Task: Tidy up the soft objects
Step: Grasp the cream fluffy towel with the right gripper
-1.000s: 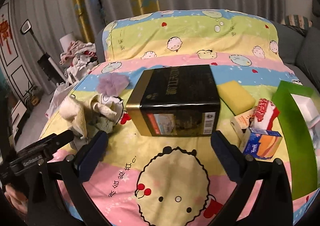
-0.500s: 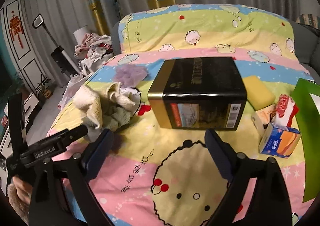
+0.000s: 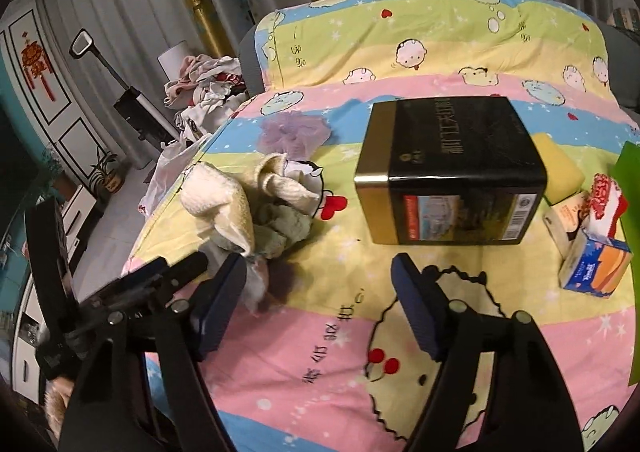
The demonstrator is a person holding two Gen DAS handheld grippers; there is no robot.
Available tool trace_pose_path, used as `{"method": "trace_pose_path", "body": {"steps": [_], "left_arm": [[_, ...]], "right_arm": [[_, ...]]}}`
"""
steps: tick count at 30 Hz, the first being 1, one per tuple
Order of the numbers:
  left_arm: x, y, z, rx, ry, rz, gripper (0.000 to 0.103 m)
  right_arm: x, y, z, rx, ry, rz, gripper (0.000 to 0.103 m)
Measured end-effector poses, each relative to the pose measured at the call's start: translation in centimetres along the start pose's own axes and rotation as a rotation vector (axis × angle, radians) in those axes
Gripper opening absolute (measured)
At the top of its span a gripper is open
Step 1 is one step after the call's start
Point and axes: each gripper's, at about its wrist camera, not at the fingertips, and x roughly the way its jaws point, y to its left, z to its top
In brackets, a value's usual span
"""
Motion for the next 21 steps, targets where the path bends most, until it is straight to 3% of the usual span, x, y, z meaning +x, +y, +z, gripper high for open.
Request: {"method": "trace_pose_path", "body": {"steps": [10,17,19,20,21], "left_arm": [[1.7,0.8,-0.1,-0.068,0.07,-0.057,0.086],[1.9,1.5,-0.1,-0.079,0.066,0.006,0.086],[1.8,1.8,-0.1,-0.088,0.064,0.015,0.086],[1.8,1.9,0.0,-0.09,0.064,0.018,0.086],[1.7,2.1,0.1,-0.092,0.063,0.022,0.086]], "right_arm": [[5.0,2.2,1.7,0.084,0.151,0.154,0.079],[8.9,4.5,4.6,0.031,0.151,0.13,0.077],[10.0,4.6,4.9,0.013,0.164,0.144,0.051],[10.7,4.6,4.9,0.013,0.184,0.148,0.023],[11.1,4.6,4.9,0.019,0.195,0.153,0.01]]}}
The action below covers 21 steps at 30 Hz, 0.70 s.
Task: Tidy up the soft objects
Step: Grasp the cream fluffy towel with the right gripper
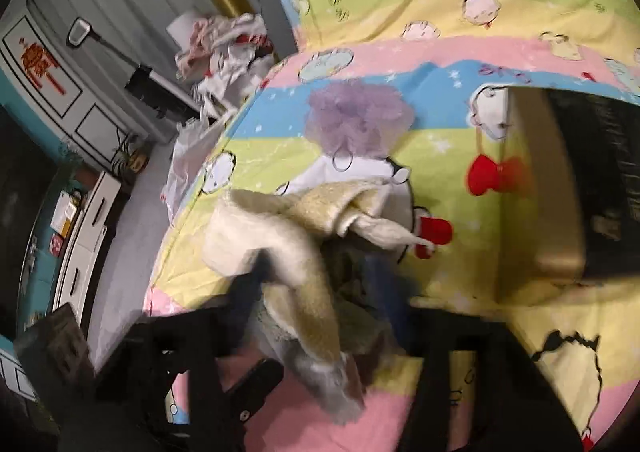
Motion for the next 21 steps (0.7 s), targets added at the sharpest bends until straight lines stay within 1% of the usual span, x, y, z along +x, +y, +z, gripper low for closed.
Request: {"method": "trace_pose_path", "body": {"steps": [2,4,7,9,11,14,17,19,21], "left_arm": [[-0.3,0.1,0.1,-0.002,-0.008,0.002,0.086],[-0.6,0.2,0.2,-0.003,-0.021,0.002,0.086],[-1.2,0.6,0.5,-0.016,-0.046,0.001,0.086],[-1.6,0.9,0.6,-0.032,-0.053,-0.016,0.086],[-1.8,0.9,0.6,-0.039,-0.051,-0.036,0.086],[-2.3,0.5,0.6,-0.025,-0.058,-0.061,0.086],[-2.9,-0.3,0.3,-0.005,-0.057,-0.107,0.086],[-3.2,-1.0,0.1,0.016,-0.055,-0.167,0.086],[-3.1,-1.8,-0.3,0.039,-0.043,-0.21,0.086]], "right_arm": [[-0.5,-0.3,0.0,0.012,-0.035,0.021,0.01],[-2.2,-0.2,0.2,0.014,-0.082,0.04,0.009],[-6.6,0.1,0.5,0.005,-0.172,0.091,0.009],[-10.6,0.4,0.4,-0.019,-0.25,0.09,0.009],[-14.1,0.3,0.0,-0.026,-0.303,0.089,0.009],[-18.4,-0.2,-1.1,-0.031,-0.355,0.103,0.009],[-22.3,-0.8,-2.8,-0.041,-0.391,0.088,0.009],[-23.9,-1.6,-3.9,-0.012,-0.404,0.086,0.009],[-25.4,-2.6,-5.1,0.015,-0.415,0.09,0.009]]}}
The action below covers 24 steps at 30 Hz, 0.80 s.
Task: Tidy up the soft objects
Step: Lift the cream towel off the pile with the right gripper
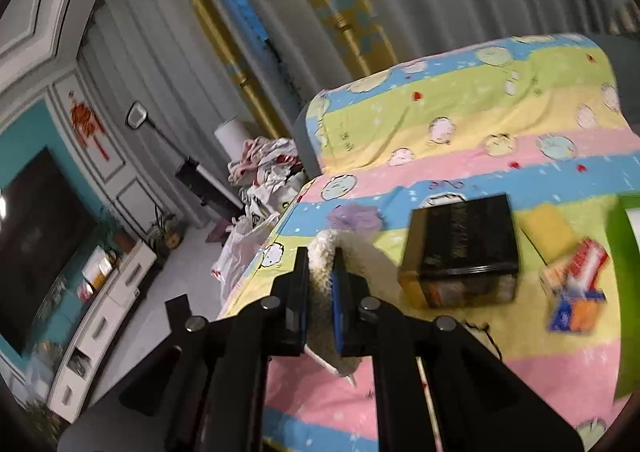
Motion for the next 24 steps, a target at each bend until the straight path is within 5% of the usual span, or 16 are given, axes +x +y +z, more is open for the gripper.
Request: {"method": "trace_pose_path", "body": {"steps": [5,10,16,19,21,24], "left_arm": [[0.9,-2.2,-0.8,0.042,0.046,-0.048,0.086],[1.8,-3.6,-1.9,0.075,0.096,-0.09,0.086],[3.5,-5.8,-3.5,0.147,0.167,-0.074,0.086],[4.4,-7.2,-4.4,0.194,0.195,-0.065,0.086],[4.9,-7.8,-4.9,0.211,0.205,-0.068,0.086],[5.7,-8.2,-5.2,0.189,0.224,-0.118,0.086]], "right_arm": [[-0.1,-1.4,-2.4,0.011,0.037,-0.038,0.01],[5.2,-5.2,-6.9,0.129,0.209,-0.019,0.01],[10.3,-9.7,-10.3,0.148,0.348,-0.214,0.015],[10.1,-10.8,-10.2,0.188,0.346,-0.23,0.041],[9.2,-10.9,-9.5,0.193,0.302,-0.223,0.07],[8.6,-11.5,-8.9,0.188,0.258,-0.248,0.077]]}}
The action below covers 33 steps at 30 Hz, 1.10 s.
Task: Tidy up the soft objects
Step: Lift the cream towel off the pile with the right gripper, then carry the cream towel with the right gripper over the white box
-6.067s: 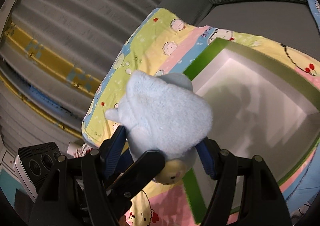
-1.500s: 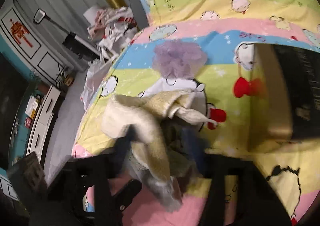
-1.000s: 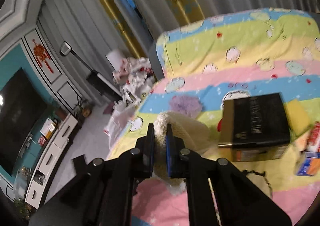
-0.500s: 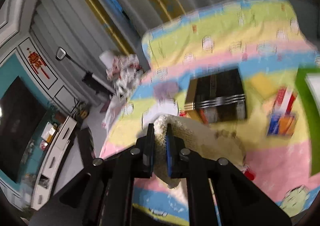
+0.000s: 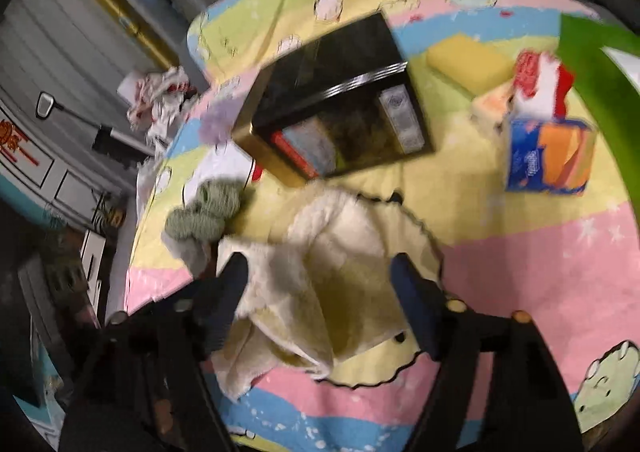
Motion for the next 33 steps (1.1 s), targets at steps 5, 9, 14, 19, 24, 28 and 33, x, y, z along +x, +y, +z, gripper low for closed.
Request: {"method": "trace_pose_path", "body": {"steps": [5,9,14,19,24,28,33], "left_arm": [[1.6,-0.9,-0.4,0.009,0.044,-0.001,0.086],[2.8,-2.2,-1.1,0.06,0.066,0.033,0.074],[3.8,-3.3,-1.4,0.096,0.055,0.09,0.058],[3.7,-4.1,-1.2,0.089,0.04,0.081,0.042],[3.1,-6.3,0.0,0.138,0.008,0.098,0.04],[1.7,-9.2,1.6,0.188,-0.067,0.103,0.039],[0.3,-13.5,3.7,0.27,-0.163,0.101,0.039]], "right_arm": [[2.3,-1.3,-0.2,0.052,0.1,0.036,0.079],[3.8,-1.5,-0.7,0.074,0.145,0.092,0.076],[4.7,-1.1,-1.4,0.062,0.17,0.132,0.043],[4.3,-0.9,-1.6,0.047,0.124,0.136,0.03],[2.3,-0.6,-0.5,0.018,0.075,0.129,0.025],[-1.1,-0.5,1.2,0.007,-0.019,0.132,0.025],[-5.7,-0.8,3.5,-0.012,-0.158,0.123,0.025]]}}
